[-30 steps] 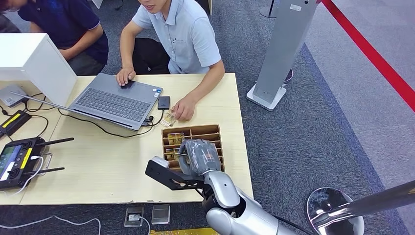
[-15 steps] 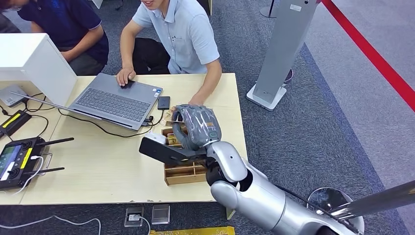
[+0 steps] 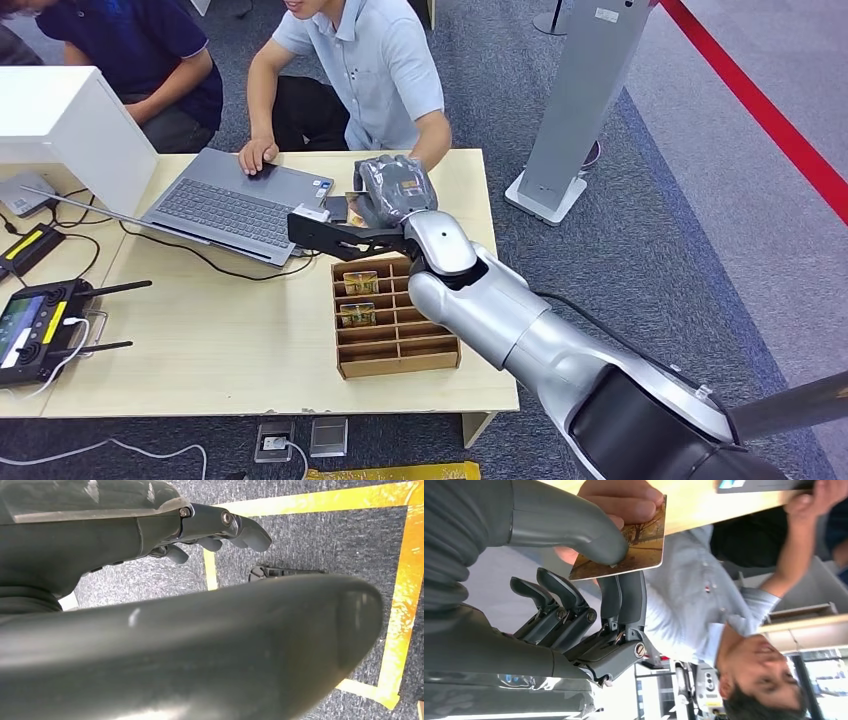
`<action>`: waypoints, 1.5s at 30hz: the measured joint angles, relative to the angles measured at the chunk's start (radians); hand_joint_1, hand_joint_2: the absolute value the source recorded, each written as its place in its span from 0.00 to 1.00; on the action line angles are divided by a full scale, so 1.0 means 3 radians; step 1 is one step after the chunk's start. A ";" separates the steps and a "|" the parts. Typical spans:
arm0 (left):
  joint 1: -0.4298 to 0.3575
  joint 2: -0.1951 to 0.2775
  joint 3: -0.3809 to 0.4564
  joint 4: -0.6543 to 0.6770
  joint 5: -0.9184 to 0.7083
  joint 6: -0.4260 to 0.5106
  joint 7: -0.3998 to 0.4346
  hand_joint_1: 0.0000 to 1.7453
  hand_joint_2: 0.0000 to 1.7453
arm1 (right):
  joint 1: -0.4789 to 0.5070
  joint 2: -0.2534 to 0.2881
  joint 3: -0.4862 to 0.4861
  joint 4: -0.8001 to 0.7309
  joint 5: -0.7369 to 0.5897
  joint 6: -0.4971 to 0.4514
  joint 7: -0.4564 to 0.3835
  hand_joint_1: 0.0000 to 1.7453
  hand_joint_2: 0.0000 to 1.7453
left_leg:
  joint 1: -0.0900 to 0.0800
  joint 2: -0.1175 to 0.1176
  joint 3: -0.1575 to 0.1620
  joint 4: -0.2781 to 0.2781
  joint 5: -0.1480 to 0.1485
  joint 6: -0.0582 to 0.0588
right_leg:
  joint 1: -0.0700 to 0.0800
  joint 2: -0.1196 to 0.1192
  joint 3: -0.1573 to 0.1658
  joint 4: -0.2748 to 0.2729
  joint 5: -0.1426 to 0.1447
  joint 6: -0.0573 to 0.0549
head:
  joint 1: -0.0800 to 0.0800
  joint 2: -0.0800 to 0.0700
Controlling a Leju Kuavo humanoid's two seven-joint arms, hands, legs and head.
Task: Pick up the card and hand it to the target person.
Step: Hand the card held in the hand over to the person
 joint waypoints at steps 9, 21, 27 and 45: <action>0.0009 0.0009 -0.0047 0.0000 0.0020 -0.0017 -0.0006 0.00 0.00 | -0.0120 0.0084 0.0081 0.0551 0.0043 -0.0021 0.0045 0.50 1.00 | 0.0000 0.0000 0.0000 0.0000 0.0000 0.0000 | 0.0000 0.0001 -0.0002 0.0000 0.0000 0.0000 | -0.0005 0.0000; 0.0011 0.0012 -0.0095 0.0000 0.0067 -0.0018 -0.0037 0.00 0.00 | -0.0154 0.0134 0.0159 0.0793 0.0037 -0.0183 -0.0085 0.00 1.00 | 0.0000 0.0001 0.0000 0.0000 0.0000 0.0000 | 0.0000 0.0002 -0.0002 0.0000 0.0000 0.0000 | -0.0003 0.0000; 0.0013 0.0013 -0.0102 0.0000 0.0121 0.0009 -0.0037 0.00 0.00 | -0.0197 0.0169 0.0179 0.0823 -0.0057 -0.0322 -0.0192 0.00 1.00 | 0.0000 0.0001 0.0001 0.0000 0.0000 0.0000 | 0.0000 0.0002 -0.0002 0.0000 0.0000 0.0000 | -0.0003 0.0000; 0.0038 0.0013 -0.0101 0.0000 0.0321 0.0084 -0.0006 0.00 0.00 | 0.0419 -0.0278 -0.0151 -0.0485 -0.0969 -0.0518 -0.0392 0.00 1.00 | 0.0000 0.0002 0.0003 0.0002 0.0000 0.0000 | 0.0000 0.0002 -0.0002 -0.0002 0.0000 0.0000 | -0.0003 0.0000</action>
